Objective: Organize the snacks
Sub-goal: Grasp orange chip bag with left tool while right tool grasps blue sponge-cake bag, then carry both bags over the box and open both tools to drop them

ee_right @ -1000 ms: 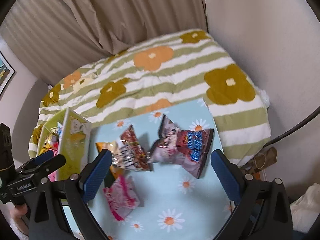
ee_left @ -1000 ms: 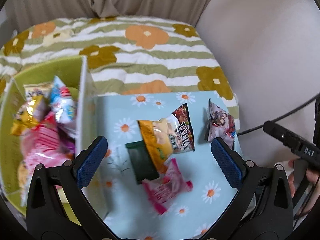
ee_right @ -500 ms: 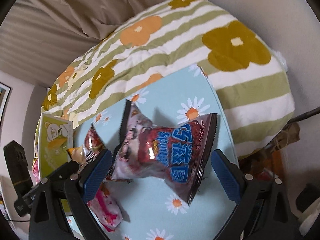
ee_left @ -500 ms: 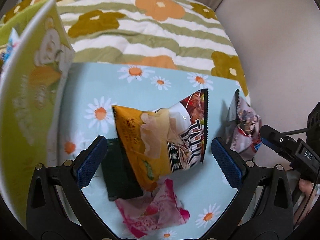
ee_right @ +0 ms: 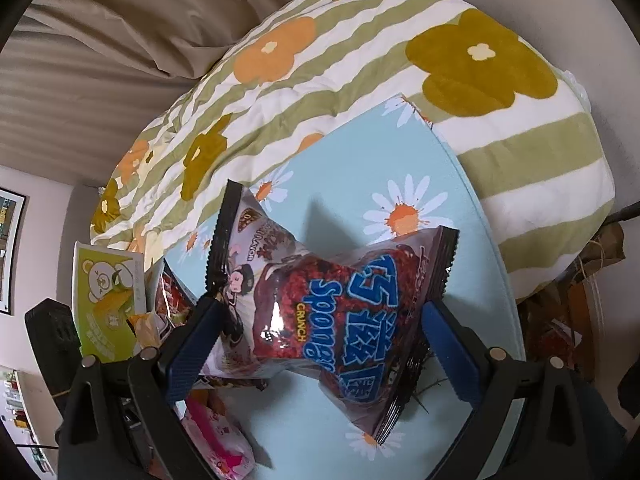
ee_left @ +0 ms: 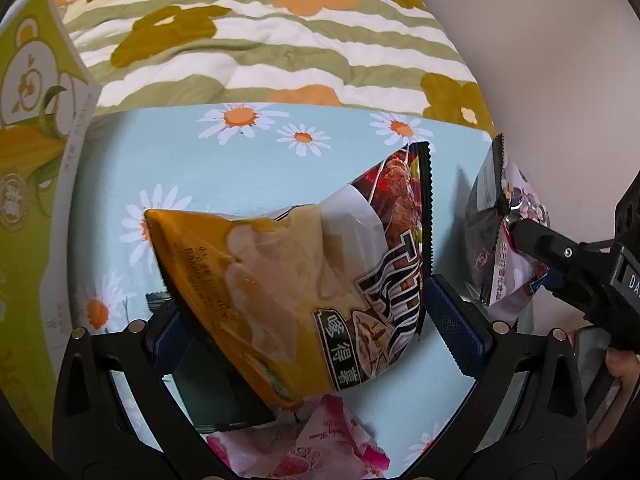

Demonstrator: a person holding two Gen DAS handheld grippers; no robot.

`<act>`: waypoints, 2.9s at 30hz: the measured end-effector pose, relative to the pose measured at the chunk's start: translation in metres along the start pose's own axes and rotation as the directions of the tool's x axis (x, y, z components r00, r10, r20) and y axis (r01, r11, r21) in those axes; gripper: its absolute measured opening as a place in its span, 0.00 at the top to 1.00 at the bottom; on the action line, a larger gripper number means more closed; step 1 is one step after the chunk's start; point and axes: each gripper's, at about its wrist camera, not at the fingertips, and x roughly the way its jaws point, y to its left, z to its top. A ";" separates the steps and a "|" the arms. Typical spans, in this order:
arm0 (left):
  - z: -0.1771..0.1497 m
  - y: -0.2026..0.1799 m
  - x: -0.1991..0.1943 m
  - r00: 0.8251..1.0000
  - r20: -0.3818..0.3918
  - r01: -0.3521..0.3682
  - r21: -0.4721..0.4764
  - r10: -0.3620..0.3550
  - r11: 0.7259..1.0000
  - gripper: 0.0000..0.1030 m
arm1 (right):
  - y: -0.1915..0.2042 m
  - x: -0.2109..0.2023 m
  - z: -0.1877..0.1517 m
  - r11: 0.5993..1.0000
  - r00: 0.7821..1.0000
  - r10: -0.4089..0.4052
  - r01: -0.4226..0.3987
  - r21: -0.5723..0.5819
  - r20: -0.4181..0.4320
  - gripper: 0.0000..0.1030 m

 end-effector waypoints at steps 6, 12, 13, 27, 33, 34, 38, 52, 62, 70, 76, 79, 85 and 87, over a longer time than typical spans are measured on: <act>0.001 -0.001 0.002 1.000 -0.007 0.005 0.033 -0.004 0.999 0.09 | -0.002 0.007 0.002 1.000 1.000 -0.006 0.005 0.027 0.010 0.00; 0.003 -0.003 0.003 0.999 -0.016 0.030 0.052 -0.029 0.998 0.19 | 0.004 0.016 0.007 1.000 1.000 -0.020 0.020 -0.001 0.006 0.00; 0.004 -0.003 0.003 0.999 -0.016 0.036 0.052 -0.035 0.998 0.20 | 0.005 0.016 0.007 1.000 1.000 -0.021 0.021 -0.011 0.013 0.00; 0.008 -0.002 -0.005 0.998 -0.013 0.058 0.051 -0.057 0.997 0.31 | 0.031 0.020 0.004 0.990 0.999 -0.003 0.008 -0.143 0.037 0.29; 0.006 0.005 -0.013 0.998 -0.008 0.067 0.030 -0.067 0.997 0.31 | 0.030 0.012 0.000 0.991 0.998 0.032 -0.025 -0.132 0.054 0.35; 0.006 0.005 -0.015 0.998 -0.004 0.067 0.030 -0.067 0.997 0.31 | 0.030 0.011 0.001 0.991 0.998 0.034 -0.026 -0.132 0.056 0.35; 0.006 0.003 -0.025 0.998 0.013 0.055 0.038 -0.056 0.998 0.31 | 0.031 -0.003 0.003 0.991 0.995 0.058 -0.048 -0.124 0.077 0.36; 0.011 0.007 -0.156 0.973 0.228 0.024 -0.010 -0.021 1.000 0.31 | 0.103 -0.093 0.015 0.951 0.980 0.139 -0.090 -0.296 0.146 0.36; -0.003 0.091 -0.259 0.927 0.370 -0.022 -0.122 0.066 0.992 0.31 | 0.210 -0.115 -0.004 0.865 0.962 0.236 -0.146 -0.481 0.134 0.35; -0.013 0.197 -0.299 0.922 0.369 -0.054 -0.177 0.117 0.983 0.31 | 0.297 -0.084 -0.045 0.841 0.954 0.278 -0.187 -0.508 0.111 0.35; -0.017 0.264 -0.290 0.952 0.301 0.002 -0.171 0.050 0.985 0.30 | 0.340 -0.053 -0.069 0.850 0.960 0.263 -0.182 -0.494 0.098 0.35; -0.019 0.282 -0.277 0.965 0.260 0.013 -0.145 0.025 0.989 0.09 | 0.352 -0.040 -0.077 0.864 0.964 0.243 -0.167 -0.475 0.103 0.35; -0.029 0.307 -0.261 0.975 0.220 0.011 -0.108 0.013 0.994 0.00 | 0.369 -0.020 -0.093 0.891 0.973 0.199 -0.128 -0.435 0.121 0.35; -0.033 0.315 -0.262 0.975 0.220 0.006 -0.100 0.016 0.995 0.00 | 0.372 -0.017 -0.097 0.896 0.976 0.180 -0.109 -0.431 0.127 0.35</act>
